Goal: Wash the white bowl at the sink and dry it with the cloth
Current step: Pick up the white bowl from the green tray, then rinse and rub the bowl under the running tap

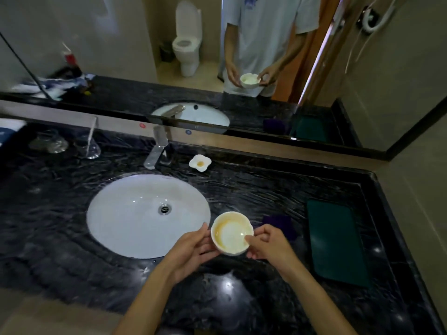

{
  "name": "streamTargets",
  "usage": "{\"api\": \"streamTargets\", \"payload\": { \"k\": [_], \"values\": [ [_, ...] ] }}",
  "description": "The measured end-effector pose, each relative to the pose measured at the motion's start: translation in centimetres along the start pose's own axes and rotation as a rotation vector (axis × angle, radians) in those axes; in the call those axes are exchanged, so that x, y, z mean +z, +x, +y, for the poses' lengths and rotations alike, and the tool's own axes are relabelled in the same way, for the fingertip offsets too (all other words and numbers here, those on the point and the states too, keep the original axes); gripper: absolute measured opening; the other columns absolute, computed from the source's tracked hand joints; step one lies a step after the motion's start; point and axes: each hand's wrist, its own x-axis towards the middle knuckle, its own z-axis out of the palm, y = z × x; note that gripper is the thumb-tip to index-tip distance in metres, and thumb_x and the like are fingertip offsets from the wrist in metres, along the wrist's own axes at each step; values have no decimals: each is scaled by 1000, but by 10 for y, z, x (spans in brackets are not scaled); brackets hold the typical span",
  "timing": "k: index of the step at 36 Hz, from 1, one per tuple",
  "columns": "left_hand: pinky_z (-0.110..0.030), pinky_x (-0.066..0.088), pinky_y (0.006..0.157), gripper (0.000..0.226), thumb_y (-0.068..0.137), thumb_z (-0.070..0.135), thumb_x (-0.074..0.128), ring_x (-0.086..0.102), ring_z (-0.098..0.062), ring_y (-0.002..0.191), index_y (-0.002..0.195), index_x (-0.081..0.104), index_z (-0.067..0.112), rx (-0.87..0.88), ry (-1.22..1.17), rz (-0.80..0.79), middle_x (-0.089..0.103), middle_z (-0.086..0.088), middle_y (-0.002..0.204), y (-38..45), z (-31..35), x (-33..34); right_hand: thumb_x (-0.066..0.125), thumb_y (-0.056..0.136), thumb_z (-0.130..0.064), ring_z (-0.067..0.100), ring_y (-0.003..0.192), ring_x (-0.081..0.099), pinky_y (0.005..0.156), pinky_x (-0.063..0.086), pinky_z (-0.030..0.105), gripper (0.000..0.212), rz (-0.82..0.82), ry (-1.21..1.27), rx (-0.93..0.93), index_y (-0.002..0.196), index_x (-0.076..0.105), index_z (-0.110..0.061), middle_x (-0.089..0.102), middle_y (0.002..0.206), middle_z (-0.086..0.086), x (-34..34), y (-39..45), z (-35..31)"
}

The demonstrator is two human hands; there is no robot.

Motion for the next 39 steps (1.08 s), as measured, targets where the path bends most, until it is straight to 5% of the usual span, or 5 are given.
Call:
{"api": "streamTargets", "payload": {
  "k": [4,9,19,28,39],
  "values": [
    [-46,54,99,38,83,24,73,67,-35,116,111,73,-2,1,14,-27,68,-26,124,-9,9,-15,73,87,-8,27,59,65,55,56,32,29,-31,-25,0,106,56,8,70,76,19,19,4,-5],
    [-49,52,102,34,77,21,75,69,-35,108,101,77,-2,35,54,-26,72,-26,115,-9,41,-58,72,89,-8,25,57,65,53,54,30,33,-63,-48,5,108,53,11,69,75,18,69,21,-21],
    [-41,62,77,27,81,12,69,72,-35,97,100,72,-7,2,11,8,73,-27,106,8,107,-153,75,87,-9,26,55,64,50,53,29,34,-58,6,20,104,52,9,63,79,23,173,57,-44],
    [-40,62,79,33,81,11,70,74,-33,96,107,68,-10,-1,36,-7,74,-24,106,40,142,-223,78,85,-13,33,68,67,69,59,40,32,-33,34,84,105,59,3,67,79,17,240,99,-56],
    [-38,62,84,39,84,11,66,71,-32,107,117,64,-10,14,-104,101,73,-22,116,90,147,-267,65,94,-29,19,76,71,71,52,32,22,17,-72,112,103,69,-10,77,91,13,257,178,-77]
  ]
}}
